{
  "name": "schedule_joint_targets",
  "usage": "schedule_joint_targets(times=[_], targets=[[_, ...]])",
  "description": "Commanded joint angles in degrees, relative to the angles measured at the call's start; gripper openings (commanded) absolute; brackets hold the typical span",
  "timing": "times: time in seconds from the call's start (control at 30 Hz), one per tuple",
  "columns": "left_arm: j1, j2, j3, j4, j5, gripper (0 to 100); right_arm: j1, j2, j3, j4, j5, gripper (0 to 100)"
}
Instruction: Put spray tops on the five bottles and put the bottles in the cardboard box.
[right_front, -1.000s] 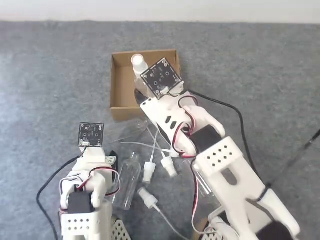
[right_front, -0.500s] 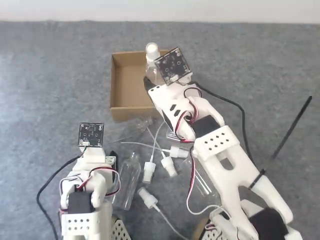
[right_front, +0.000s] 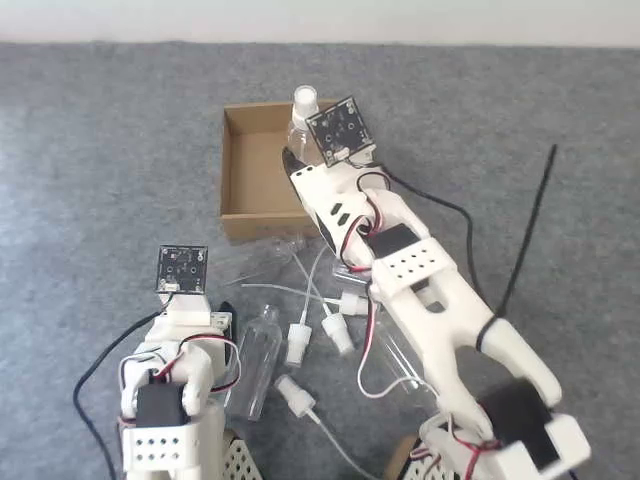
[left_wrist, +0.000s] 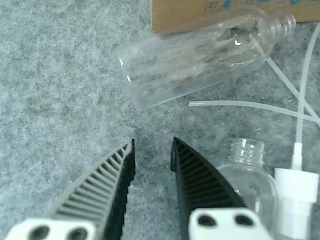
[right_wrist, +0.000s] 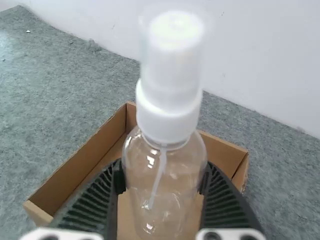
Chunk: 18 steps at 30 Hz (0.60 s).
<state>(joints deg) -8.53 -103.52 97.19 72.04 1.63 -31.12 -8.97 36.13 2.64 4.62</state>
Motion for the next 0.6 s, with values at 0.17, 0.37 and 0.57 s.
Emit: schedule_joint_targets(times=[0.17,0.37,0.57], targets=[[-0.1,-0.7,-0.7,0.3,-0.2,11,0.0,4.1,-4.3,-9.4,-0.5,6.9],[-0.1,-0.7,-0.7,0.3,-0.2,11,-0.7,8.8,-6.9,-10.9,-0.5,6.9],[-0.1,-0.7,-0.7,0.3,-0.2,11,-0.9,15.2,-14.4,-7.8,-0.5,6.9]])
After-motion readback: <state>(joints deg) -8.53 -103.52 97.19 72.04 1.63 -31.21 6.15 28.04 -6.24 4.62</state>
